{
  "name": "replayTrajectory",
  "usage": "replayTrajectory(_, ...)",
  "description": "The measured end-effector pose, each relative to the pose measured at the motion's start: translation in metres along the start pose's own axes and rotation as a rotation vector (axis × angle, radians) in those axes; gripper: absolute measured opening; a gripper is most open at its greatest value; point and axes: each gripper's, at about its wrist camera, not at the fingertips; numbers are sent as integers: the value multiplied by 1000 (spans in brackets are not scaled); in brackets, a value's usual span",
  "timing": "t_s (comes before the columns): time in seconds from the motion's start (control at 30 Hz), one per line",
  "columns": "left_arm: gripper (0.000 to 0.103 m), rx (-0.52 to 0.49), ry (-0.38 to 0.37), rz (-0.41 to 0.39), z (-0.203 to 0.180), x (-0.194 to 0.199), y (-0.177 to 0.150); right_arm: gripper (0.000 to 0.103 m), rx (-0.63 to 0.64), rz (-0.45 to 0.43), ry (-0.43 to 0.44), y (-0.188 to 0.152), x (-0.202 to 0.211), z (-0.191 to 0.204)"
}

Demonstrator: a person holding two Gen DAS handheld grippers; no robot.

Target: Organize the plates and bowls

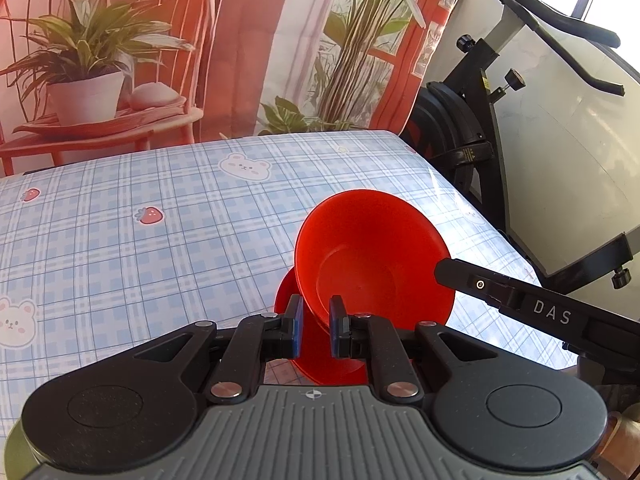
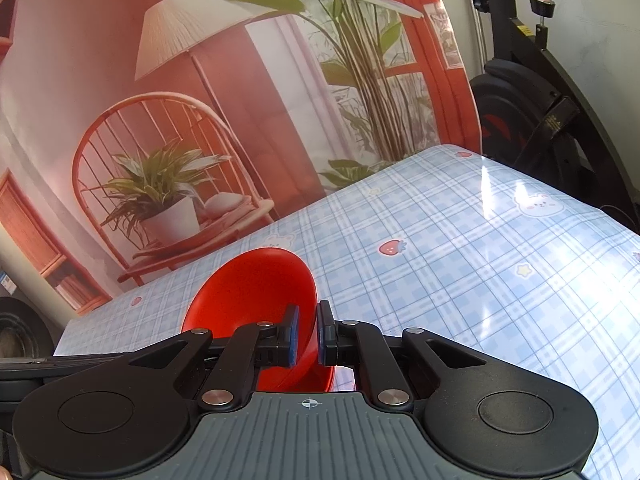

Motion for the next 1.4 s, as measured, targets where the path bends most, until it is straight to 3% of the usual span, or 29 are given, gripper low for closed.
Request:
replayTrajectory(0.67, 15, 6, 5, 27, 7, 0, -17, 9, -6, 58, 0, -21, -5, -1)
replayTrajectory(0.87, 23, 15, -5, 27, 7, 0, -17, 13, -9, 61, 7, -23, -5, -2)
replayTrajectory(0.97, 32, 6, 13, 0, 7, 2, -15, 14, -13, 58, 12, -23, -7, -3)
replayTrajectory(1.4, 32, 31, 14, 57, 14, -26, -11, 18, -55, 68, 12, -28, -25, -10)
Point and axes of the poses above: each gripper's, at about its wrist camera, not at the fingertips, and x roughly against the way its jaws point, z to its left, y to its top, and after that the axes turned 7 degrees about x, right-handed
